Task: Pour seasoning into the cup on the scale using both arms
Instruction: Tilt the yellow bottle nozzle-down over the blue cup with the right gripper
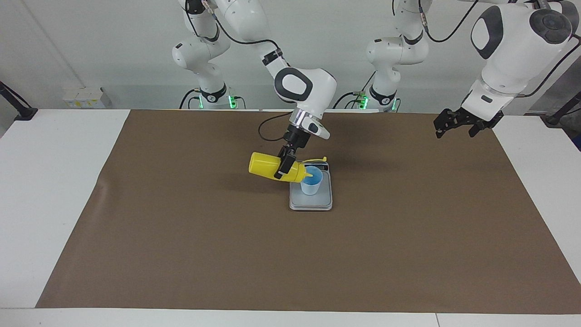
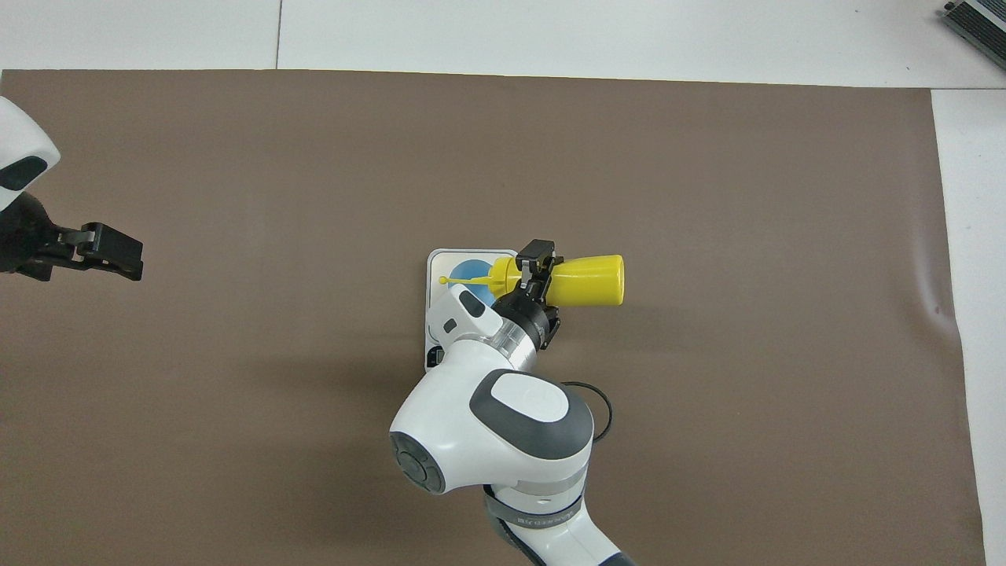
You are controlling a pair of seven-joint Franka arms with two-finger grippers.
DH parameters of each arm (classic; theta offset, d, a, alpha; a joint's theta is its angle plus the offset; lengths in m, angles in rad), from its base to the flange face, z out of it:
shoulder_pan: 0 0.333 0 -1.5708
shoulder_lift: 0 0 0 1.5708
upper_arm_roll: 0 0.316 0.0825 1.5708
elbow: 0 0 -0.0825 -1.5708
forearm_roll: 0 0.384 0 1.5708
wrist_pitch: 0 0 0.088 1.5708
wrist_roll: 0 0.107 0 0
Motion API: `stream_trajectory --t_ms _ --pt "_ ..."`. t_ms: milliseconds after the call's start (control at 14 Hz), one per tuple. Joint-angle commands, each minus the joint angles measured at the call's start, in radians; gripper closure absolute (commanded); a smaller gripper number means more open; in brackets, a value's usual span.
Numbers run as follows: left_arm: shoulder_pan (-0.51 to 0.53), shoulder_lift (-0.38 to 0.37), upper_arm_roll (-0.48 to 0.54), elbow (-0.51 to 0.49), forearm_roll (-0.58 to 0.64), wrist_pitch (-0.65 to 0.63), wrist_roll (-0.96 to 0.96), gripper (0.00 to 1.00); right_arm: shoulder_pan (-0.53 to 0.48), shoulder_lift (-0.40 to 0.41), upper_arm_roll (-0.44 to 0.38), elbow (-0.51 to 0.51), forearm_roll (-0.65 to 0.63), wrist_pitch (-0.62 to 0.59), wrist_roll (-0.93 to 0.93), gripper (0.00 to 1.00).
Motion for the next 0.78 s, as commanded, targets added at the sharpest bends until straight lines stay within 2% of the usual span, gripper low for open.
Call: stream_trajectory --t_ms 0,214,499,713 --pt "0.004 -0.030 -0.001 -0.038 0.010 0.020 0.000 0.00 -0.013 -0.024 0.004 0.008 -0.019 -0.014 0.018 0.60" --pt "0.004 -0.030 -0.001 -0.038 0.010 0.020 0.000 0.00 -0.027 -0.047 0.004 0.006 0.037 0.006 0.016 0.60" --pt "0.004 -0.030 -0.001 -0.038 0.010 0.020 0.000 0.00 -0.096 -0.095 0.004 -0.025 0.137 0.076 0.012 0.60" --pt "0.004 -0.030 -0.001 -0.038 0.010 0.020 0.000 0.00 -0.145 -0.139 0.004 -0.061 0.290 0.098 -0.016 0.61"
